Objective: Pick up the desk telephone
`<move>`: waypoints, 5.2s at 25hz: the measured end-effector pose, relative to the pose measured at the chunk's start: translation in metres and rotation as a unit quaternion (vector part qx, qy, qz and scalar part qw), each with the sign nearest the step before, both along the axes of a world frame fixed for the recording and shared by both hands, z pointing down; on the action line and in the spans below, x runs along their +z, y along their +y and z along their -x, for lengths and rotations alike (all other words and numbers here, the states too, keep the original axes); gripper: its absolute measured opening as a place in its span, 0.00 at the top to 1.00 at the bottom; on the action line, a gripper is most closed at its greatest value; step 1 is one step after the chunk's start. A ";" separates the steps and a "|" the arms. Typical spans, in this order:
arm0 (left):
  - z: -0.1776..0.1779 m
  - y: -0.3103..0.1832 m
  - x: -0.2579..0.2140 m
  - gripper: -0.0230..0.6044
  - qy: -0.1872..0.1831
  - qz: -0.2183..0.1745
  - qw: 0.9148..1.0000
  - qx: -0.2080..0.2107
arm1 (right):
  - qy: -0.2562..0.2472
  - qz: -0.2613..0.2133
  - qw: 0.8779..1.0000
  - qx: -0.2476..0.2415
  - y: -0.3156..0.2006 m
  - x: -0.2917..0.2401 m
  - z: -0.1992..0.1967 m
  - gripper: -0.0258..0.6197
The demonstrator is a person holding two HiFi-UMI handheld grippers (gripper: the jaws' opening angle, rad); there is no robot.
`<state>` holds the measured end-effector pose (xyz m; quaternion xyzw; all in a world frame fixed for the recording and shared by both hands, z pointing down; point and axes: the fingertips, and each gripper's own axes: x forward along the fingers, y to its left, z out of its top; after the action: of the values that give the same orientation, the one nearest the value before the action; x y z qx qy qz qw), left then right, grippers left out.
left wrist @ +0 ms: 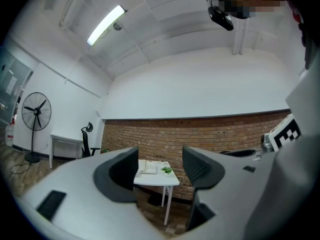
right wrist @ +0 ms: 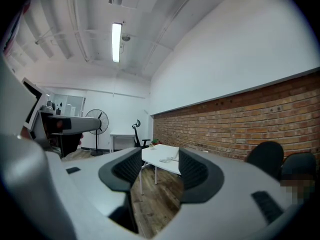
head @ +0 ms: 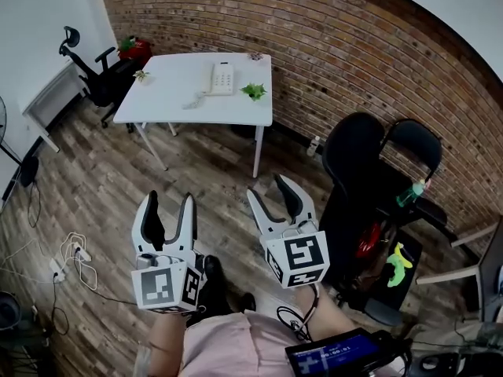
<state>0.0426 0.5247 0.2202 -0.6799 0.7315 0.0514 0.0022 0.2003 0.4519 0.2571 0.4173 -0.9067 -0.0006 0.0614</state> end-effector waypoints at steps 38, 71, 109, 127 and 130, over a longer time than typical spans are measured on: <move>0.162 -0.326 0.037 0.50 0.002 0.029 0.994 0.108 | 0.009 0.013 0.996 0.092 -0.295 0.022 0.150 0.62; 0.165 -0.630 0.088 0.50 0.004 0.099 0.991 0.088 | 0.002 0.061 0.997 0.055 -0.614 0.059 0.156 0.61; 0.190 -0.770 0.223 0.43 0.104 0.233 0.950 0.178 | 0.051 0.235 0.970 0.041 -0.722 0.186 0.229 0.49; 0.186 -0.788 0.308 0.39 0.212 0.338 0.892 0.211 | 0.052 0.354 0.934 0.024 -0.731 0.276 0.249 0.45; 0.183 -0.788 0.314 0.39 0.243 0.350 0.878 0.219 | 0.044 0.373 0.927 0.021 -0.732 0.282 0.251 0.43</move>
<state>-0.1408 -0.2632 0.5339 -0.7451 0.5117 -0.0455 -0.4254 -0.0511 -0.2799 0.5392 0.3826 -0.8291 0.3205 0.2520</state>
